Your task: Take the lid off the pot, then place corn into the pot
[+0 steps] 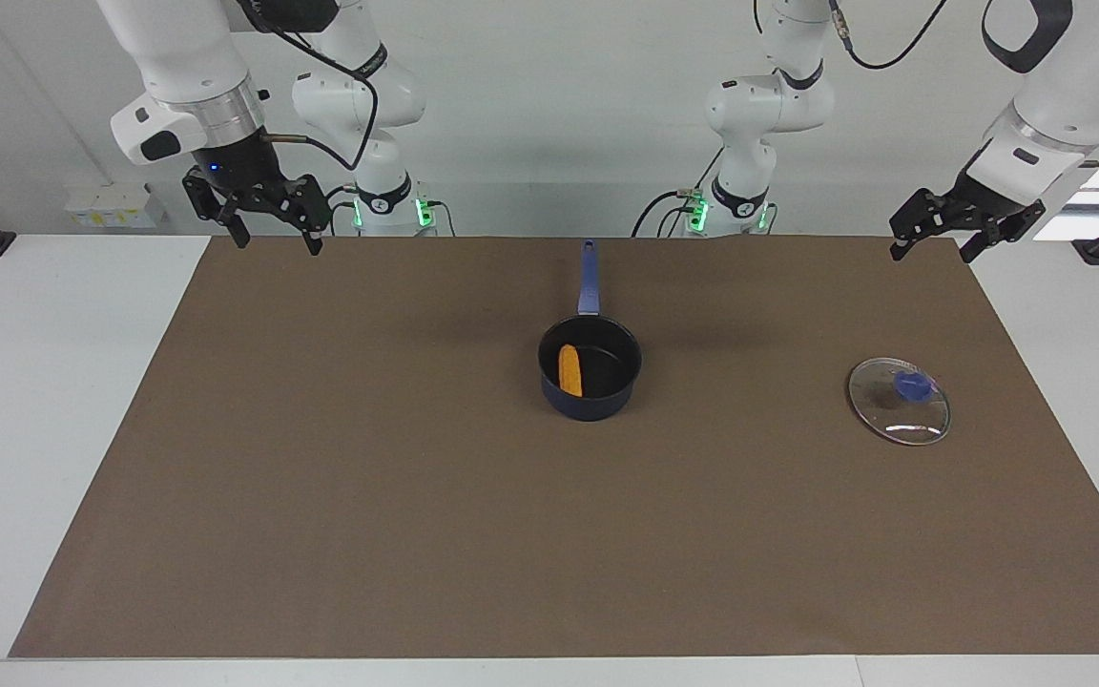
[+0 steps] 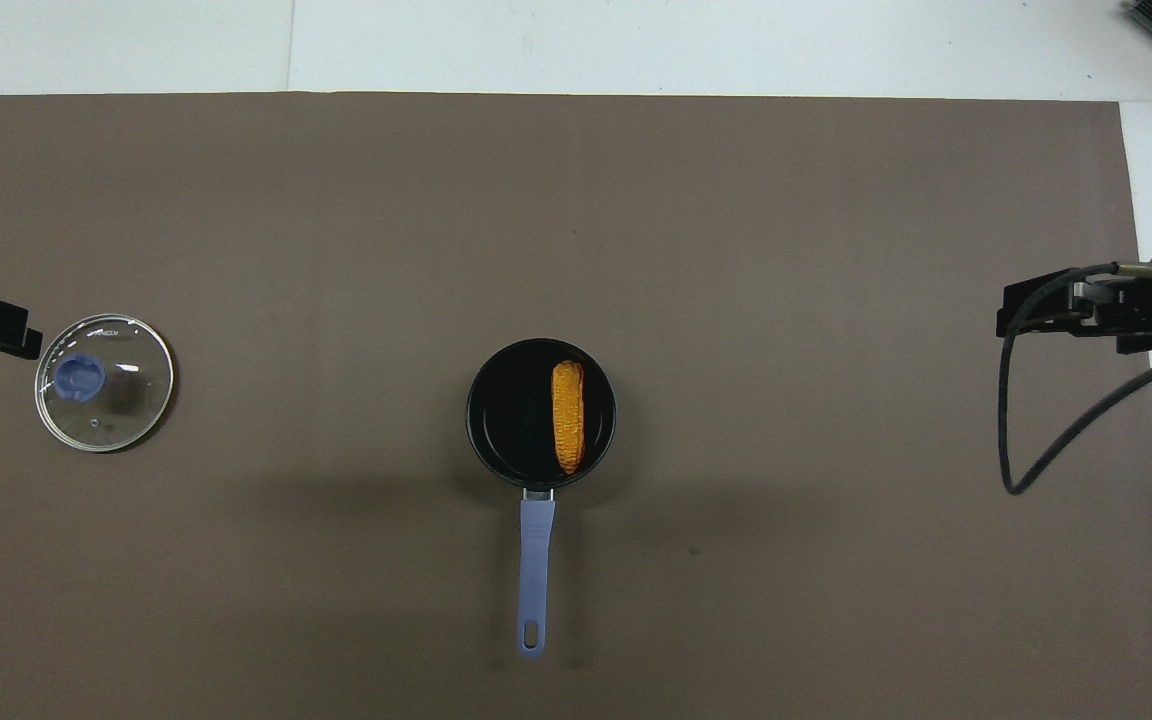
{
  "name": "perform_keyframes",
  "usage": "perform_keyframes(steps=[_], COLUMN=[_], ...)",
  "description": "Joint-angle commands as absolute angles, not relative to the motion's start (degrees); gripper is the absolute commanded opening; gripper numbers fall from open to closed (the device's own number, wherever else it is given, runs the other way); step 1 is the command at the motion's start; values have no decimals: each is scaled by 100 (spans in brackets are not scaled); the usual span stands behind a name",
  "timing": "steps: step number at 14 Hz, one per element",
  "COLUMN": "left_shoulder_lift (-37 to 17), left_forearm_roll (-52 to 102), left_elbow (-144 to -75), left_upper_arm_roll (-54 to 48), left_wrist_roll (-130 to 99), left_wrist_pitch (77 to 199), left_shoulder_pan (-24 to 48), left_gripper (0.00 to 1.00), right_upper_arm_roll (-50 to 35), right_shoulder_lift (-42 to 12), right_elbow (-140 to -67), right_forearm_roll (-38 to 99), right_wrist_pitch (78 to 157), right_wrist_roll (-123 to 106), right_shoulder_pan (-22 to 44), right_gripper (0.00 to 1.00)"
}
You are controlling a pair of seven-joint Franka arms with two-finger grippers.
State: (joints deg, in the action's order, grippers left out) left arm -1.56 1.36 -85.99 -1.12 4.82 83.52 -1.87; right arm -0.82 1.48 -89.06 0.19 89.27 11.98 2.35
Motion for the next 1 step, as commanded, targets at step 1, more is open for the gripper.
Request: perform_keyframes(steps=[1], left_shoulder_lift=[0], left_forearm_roll=[88], left_elbow=[-8763], left_upper_arm_roll=[-149], left_wrist_roll=[387], left_wrist_pitch=[8323], left_shoulder_pan=[-202], left_gripper=[100], right_upper_arm_roll=[-88], right_shoulder_lift=[158], right_elbow=[-8851], right_forearm_roll=[0], right_wrist_pitch=[8789], right_wrist_roll=[1028], right_shoulder_pan=[176], right_gripper=[100])
